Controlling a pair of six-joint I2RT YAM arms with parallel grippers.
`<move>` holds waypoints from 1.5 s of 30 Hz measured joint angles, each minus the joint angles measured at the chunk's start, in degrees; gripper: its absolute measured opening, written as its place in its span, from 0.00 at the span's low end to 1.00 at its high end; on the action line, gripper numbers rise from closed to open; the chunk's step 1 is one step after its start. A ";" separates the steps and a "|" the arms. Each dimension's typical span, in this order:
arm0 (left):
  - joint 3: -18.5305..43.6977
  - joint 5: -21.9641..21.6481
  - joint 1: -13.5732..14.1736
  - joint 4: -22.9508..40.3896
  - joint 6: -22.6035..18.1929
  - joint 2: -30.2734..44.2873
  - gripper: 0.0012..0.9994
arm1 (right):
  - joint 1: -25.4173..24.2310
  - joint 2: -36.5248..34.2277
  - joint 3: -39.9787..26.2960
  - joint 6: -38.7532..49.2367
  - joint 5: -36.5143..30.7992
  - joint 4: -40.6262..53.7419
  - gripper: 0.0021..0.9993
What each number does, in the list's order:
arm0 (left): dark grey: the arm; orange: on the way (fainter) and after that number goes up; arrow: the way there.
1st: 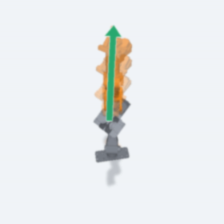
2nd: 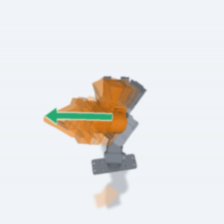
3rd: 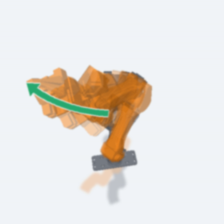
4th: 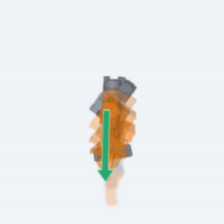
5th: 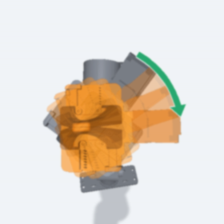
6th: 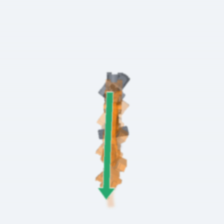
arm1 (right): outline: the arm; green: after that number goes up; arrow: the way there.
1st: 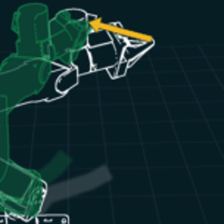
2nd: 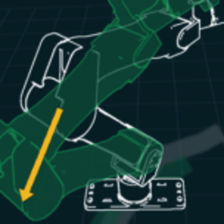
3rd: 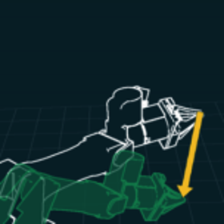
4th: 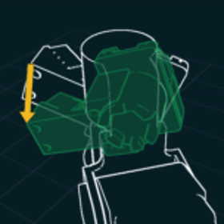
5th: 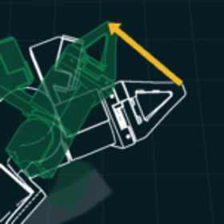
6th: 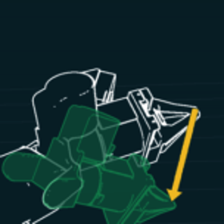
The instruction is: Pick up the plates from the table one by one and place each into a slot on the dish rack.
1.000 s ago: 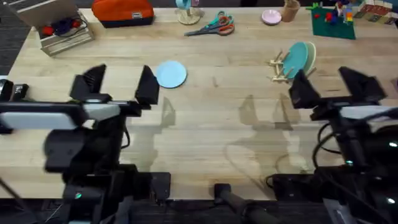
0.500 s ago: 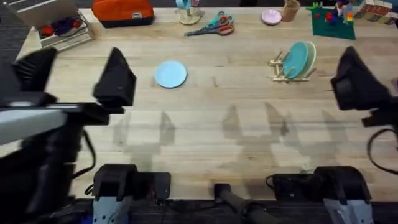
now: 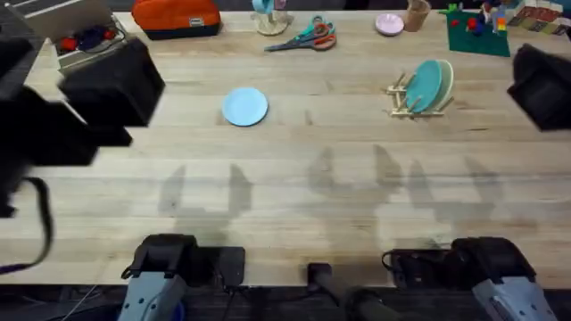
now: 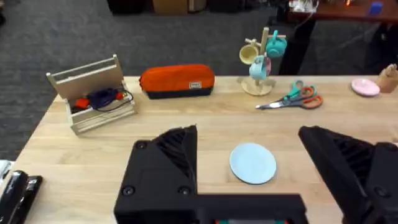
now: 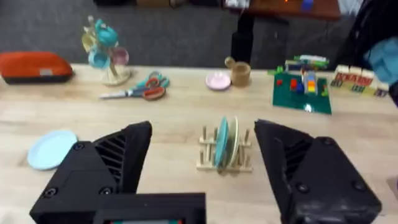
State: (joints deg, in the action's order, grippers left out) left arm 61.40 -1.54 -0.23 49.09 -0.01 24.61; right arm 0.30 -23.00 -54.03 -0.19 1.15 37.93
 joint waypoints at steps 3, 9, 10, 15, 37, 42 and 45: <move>5.78 0.00 0.00 3.82 0.00 4.17 0.99 | 0.00 -5.41 -5.62 0.00 0.02 5.15 0.99; 17.61 0.00 0.00 13.18 0.01 13.18 0.99 | 0.00 -16.37 -15.63 0.01 0.10 15.39 0.99; 19.58 0.00 0.00 15.08 0.00 14.77 0.99 | 0.00 -18.31 -17.34 0.00 0.17 17.14 0.99; 32.89 0.00 0.00 27.71 0.00 26.62 0.99 | 0.00 -29.49 -28.28 0.86 0.20 27.89 0.99; 52.77 0.00 0.00 47.72 -0.66 48.93 0.99 | 0.00 -38.86 -37.67 3.63 0.20 35.45 1.00; 52.88 0.00 0.00 47.72 -0.68 48.93 0.99 | 0.00 -38.86 -37.69 3.63 0.20 35.50 1.00; 52.88 0.00 0.00 47.72 -0.68 48.93 0.99 | 0.00 -38.86 -37.69 3.63 0.20 35.91 1.00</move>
State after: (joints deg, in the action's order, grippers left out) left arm 114.28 -1.54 -0.23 96.82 -0.69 73.54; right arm 0.30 -61.87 -91.72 3.44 1.34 73.84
